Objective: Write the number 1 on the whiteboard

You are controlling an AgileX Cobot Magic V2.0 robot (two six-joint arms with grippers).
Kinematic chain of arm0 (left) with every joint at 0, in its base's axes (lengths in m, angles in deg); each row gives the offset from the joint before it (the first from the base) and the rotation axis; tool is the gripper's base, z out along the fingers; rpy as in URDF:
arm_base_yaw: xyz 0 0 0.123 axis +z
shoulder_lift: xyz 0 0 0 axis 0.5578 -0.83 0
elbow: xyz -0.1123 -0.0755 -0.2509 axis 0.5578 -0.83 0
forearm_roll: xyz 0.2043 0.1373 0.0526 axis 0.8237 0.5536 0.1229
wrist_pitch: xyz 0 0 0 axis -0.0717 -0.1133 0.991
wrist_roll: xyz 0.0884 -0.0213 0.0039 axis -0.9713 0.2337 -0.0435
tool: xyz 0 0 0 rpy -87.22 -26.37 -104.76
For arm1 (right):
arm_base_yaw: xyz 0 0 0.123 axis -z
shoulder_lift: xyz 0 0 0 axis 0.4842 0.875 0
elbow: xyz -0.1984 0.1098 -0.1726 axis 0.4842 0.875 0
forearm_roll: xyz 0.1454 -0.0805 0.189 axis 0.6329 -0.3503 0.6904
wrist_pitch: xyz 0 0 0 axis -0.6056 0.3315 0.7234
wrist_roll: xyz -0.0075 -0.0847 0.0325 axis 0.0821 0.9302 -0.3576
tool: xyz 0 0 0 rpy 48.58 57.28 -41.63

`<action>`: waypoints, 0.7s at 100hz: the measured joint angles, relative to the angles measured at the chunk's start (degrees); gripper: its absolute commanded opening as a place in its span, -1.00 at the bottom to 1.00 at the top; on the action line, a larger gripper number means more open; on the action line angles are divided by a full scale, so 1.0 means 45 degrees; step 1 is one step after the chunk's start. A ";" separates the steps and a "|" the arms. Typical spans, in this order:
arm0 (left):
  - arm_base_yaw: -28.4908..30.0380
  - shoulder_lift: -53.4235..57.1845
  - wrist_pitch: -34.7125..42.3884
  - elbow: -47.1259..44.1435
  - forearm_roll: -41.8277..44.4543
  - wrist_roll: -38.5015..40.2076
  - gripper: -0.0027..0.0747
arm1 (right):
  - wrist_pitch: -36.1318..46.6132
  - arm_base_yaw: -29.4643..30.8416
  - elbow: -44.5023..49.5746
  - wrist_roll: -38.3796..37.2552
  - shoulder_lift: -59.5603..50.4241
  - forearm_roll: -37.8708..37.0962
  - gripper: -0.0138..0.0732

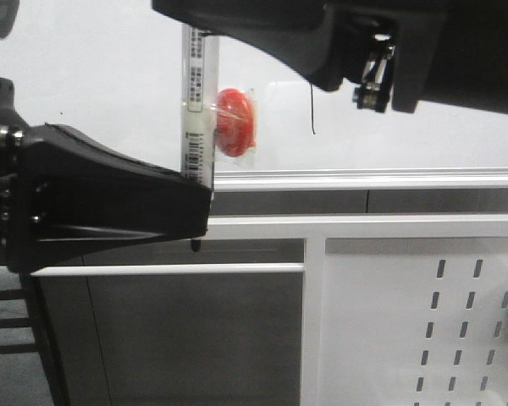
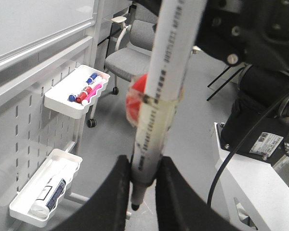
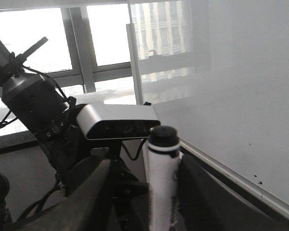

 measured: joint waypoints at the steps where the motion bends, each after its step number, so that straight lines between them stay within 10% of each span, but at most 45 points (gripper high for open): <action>1: 0.0000 0.0000 0.0000 0.0000 0.0000 0.0000 -0.99 | 0.0000 0.0000 0.0000 0.0000 0.0000 0.0000 0.15; 70: 0.0000 0.0000 -0.0029 0.0000 -0.0539 -0.0044 -0.99 | 0.0074 0.0170 0.0000 -0.0076 0.0000 0.0782 0.17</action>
